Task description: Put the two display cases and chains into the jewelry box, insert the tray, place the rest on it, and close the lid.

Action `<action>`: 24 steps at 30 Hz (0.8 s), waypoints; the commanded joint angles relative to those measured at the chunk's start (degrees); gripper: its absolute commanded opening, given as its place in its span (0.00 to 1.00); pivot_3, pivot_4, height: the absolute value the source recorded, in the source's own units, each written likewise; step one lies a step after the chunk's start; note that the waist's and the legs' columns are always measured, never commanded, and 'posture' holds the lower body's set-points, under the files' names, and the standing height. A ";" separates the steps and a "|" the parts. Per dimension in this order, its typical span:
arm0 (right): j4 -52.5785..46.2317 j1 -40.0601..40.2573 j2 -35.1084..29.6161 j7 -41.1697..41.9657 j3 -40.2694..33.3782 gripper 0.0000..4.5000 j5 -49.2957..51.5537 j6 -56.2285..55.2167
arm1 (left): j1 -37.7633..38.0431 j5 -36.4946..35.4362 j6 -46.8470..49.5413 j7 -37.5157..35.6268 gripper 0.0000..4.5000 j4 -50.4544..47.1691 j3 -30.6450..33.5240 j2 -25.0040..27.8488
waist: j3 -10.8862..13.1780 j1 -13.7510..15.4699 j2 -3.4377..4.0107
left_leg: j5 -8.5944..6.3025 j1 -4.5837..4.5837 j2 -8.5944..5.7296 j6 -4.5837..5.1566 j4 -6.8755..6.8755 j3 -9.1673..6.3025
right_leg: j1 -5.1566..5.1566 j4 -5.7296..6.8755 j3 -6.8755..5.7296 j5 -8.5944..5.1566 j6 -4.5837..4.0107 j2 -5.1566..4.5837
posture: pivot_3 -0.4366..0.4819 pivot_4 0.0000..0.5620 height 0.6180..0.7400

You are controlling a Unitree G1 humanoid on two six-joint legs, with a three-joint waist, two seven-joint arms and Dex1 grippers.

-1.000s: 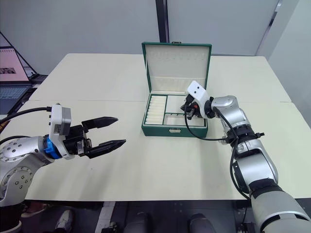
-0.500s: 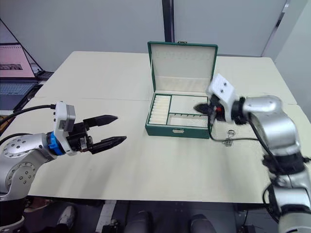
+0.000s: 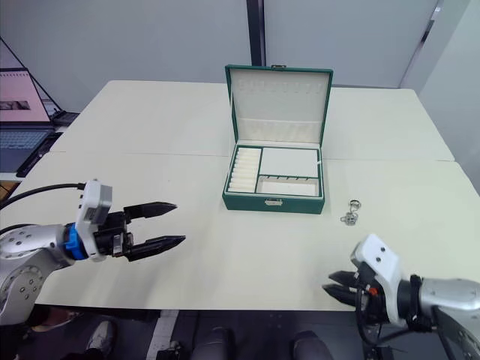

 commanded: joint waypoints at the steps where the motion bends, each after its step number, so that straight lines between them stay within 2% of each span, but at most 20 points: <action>1: -1.82 1.87 -0.11 -2.92 -1.48 0.57 2.26 -4.14 | 0.48 0.38 -2.63 -0.52 1.00 -2.29 1.95 0.27 | -0.04 0.01 -0.07 | -0.01 0.00 0.00 0.01 0.01 -0.01 | 0.01 0.00 0.00 0.00 0.00 0.00 | 0.48 0.27 1.00; 7: -1.38 2.91 -0.54 -5.64 -2.66 0.99 3.88 -5.98 | -0.30 0.18 -3.72 -2.99 1.00 -3.60 -0.02 1.54 | -0.13 0.03 -0.25 | -0.02 0.00 -0.01 0.03 0.00 -0.05 | 0.04 -0.03 -0.03 0.00 0.00 0.00 | 0.48 0.27 1.00; 10: -0.69 3.13 0.61 -8.34 -3.27 0.99 3.83 -7.32 | -6.63 -3.48 -0.71 -3.66 1.00 -6.32 -4.30 0.24 | -0.14 0.20 -0.34 | -0.02 0.00 -0.02 0.03 0.00 -0.05 | 0.04 -0.03 -0.03 0.00 0.00 0.00 | 0.48 0.27 1.00; 15: 0.23 3.35 2.04 -12.82 -3.45 0.99 3.09 -9.48 | -12.91 -3.59 -0.59 -4.74 1.00 -6.08 -9.48 -1.86 | -0.27 0.29 -0.47 | -0.01 -0.02 -0.07 0.02 0.02 -0.14 | 0.15 -0.11 -0.07 0.00 0.00 -0.02 | 0.48 0.27 1.00; 24: 5.10 -1.80 6.07 -24.61 -0.88 0.99 -1.87 -12.17 | -15.23 -0.95 -2.88 -5.18 1.00 -3.13 -12.64 -4.18 | -0.27 0.11 -0.48 | 0.02 -0.01 -0.05 -0.03 0.02 -0.15 | 0.12 -0.08 -0.05 0.00 0.00 0.02 | 0.48 0.27 1.00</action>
